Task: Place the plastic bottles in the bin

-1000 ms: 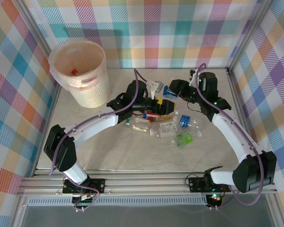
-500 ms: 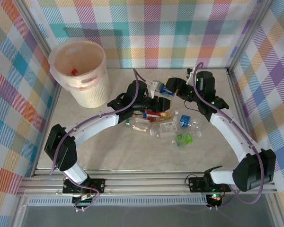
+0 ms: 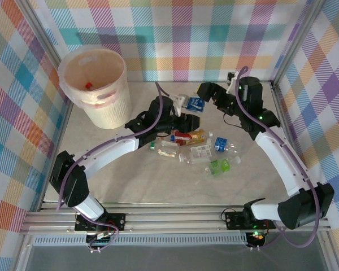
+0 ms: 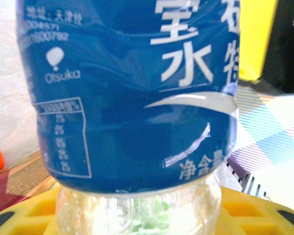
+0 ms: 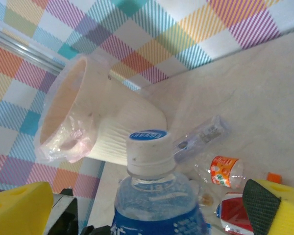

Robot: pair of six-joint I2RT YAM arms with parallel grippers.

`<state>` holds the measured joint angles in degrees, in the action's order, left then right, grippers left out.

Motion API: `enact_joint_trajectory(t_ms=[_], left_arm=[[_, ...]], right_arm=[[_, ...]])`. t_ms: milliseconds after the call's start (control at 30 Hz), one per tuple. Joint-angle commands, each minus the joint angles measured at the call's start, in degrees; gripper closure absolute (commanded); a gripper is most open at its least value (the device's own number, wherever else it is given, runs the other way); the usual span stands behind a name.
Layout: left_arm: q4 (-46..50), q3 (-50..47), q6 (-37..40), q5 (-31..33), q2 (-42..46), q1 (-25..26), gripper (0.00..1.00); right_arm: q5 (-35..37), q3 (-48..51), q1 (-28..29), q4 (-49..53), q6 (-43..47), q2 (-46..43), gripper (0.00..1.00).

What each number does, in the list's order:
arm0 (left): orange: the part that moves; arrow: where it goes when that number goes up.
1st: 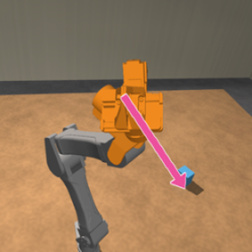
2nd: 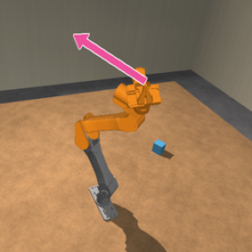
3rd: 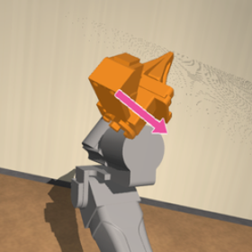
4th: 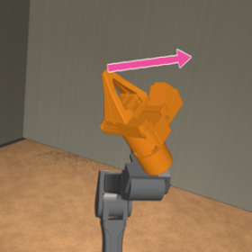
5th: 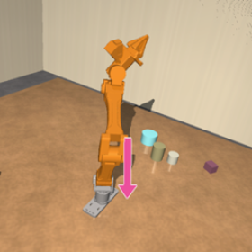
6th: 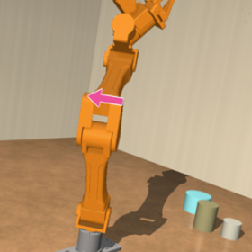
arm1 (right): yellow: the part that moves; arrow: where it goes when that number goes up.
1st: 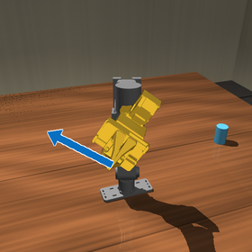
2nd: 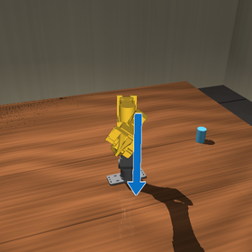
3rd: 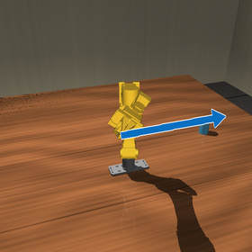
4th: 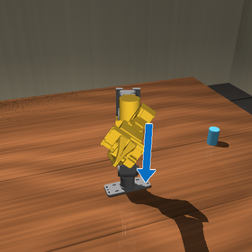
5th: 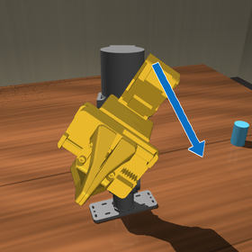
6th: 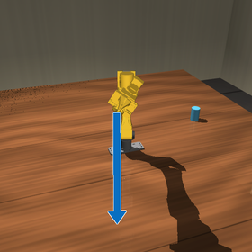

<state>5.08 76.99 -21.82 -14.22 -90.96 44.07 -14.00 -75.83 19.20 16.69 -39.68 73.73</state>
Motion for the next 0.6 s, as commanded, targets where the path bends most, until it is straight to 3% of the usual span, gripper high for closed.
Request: enact_joint_trajectory(t_ms=[0, 333, 567], left_arm=[[2.3, -1.1, 1.7, 4.2, 4.4, -1.5, 0.63], [8.4, 0.8, 8.0, 13.0, 12.9, -10.5, 0.63], [13.5, 10.1, 12.6, 15.6, 13.2, -21.8, 0.63]], right_arm=[[5.7, -2.6, 0.2, 5.9, 3.3, -4.0, 0.0], [23.7, -0.6, 0.1, 18.2, 6.3, -15.2, 0.0], [27.4, 5.2, 0.0, 22.0, 5.9, -20.4, 0.0]])
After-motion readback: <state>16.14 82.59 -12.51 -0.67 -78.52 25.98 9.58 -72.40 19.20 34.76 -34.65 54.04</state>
